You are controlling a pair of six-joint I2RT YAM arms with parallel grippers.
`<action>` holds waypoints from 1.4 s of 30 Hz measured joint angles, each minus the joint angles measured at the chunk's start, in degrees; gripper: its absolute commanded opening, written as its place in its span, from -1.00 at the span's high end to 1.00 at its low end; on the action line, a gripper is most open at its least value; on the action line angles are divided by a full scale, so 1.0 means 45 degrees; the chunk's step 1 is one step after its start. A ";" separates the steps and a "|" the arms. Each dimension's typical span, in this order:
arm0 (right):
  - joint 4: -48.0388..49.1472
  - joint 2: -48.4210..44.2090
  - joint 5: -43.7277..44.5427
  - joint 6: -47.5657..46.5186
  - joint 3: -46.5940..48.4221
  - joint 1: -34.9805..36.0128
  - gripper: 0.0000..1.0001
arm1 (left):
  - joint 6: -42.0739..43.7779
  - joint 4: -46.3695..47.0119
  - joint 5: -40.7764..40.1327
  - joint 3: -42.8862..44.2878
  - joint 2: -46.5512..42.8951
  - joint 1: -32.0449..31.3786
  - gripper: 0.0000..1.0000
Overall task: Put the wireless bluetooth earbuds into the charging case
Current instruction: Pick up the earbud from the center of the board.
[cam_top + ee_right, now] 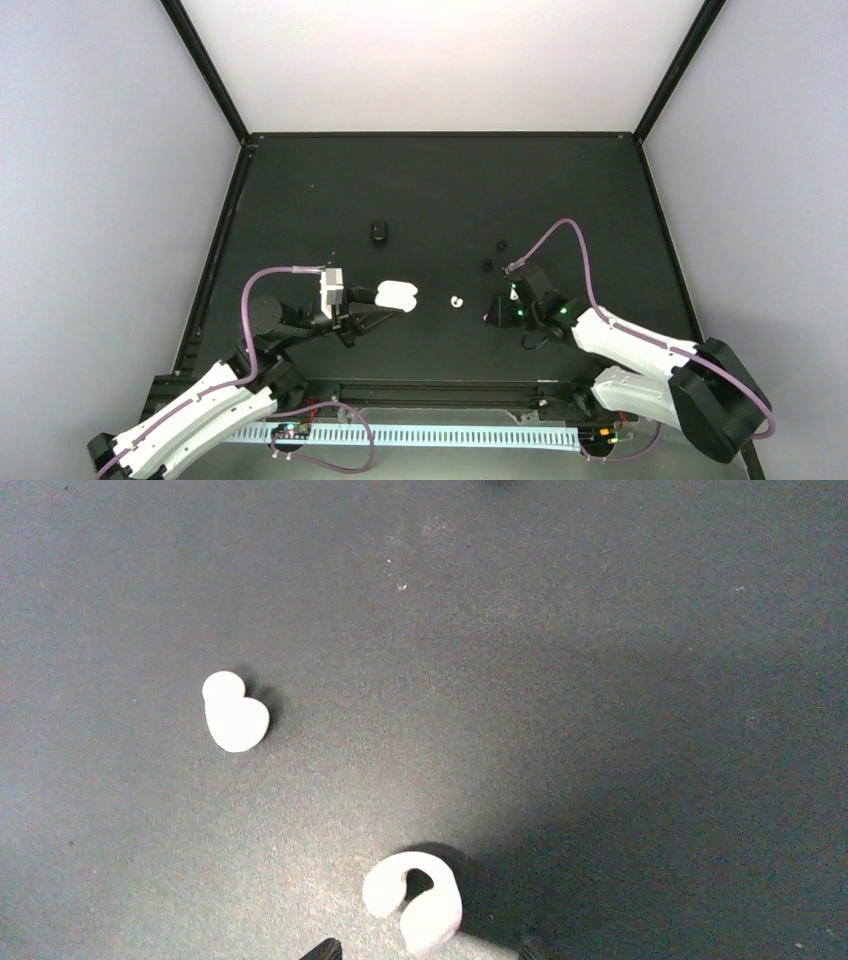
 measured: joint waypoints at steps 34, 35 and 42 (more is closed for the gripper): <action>-0.1248 0.0544 -0.0597 0.0257 0.2312 0.0427 0.26 | 0.0189 -0.0379 0.0029 0.0024 0.0000 0.0000 0.97; -0.1350 0.0549 -0.0500 0.0121 0.2540 0.0350 0.26 | 0.0189 -0.0379 0.0029 0.0024 0.0000 0.0000 0.97; -0.1530 0.1501 -0.0277 -0.0772 0.2846 -0.0471 0.40 | 0.0189 -0.0403 0.0044 0.0024 0.0000 0.0000 0.97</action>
